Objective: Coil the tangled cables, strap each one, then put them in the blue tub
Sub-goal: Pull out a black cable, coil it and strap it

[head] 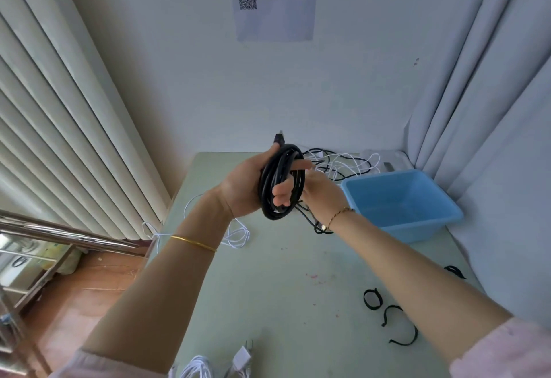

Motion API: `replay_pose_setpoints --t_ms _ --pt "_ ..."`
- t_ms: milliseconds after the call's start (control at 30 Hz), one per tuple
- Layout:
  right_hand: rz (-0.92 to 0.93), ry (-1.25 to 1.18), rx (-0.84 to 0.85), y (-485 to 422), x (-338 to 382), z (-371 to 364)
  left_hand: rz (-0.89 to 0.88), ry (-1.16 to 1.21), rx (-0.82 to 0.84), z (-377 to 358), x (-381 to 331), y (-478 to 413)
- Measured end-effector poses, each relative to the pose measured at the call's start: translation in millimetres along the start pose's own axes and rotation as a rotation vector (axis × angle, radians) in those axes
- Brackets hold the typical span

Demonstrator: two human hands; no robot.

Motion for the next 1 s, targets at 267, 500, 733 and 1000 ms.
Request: replay_pose_setpoints --t_ms 267,500,733,1000 --pt "0.112 0.408 -0.253 -14 17 81 0.108 -0.153 0.073 -3 14 6" --pt "0.131 0.607 -0.192 -11 58 98 0.186 -0.301 -0.098 6 28 -1" --pt "0.061 0.201 -0.139 21 73 76 0.131 0.008 -0.495 35 43 -12" --pt "0.069 -0.497 -0.084 63 66 27 -0.015 0.447 -0.628 51 43 -10"
Point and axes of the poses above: each hand's wrist, its own y-axis away from the middle knuckle, its own z-axis out of the back of the hand, x = y × z, the point moved 5 cm from there along -y, towards the middle knuckle, and after that the axes turned 10 degrees about -y, right-handed, at the moved point
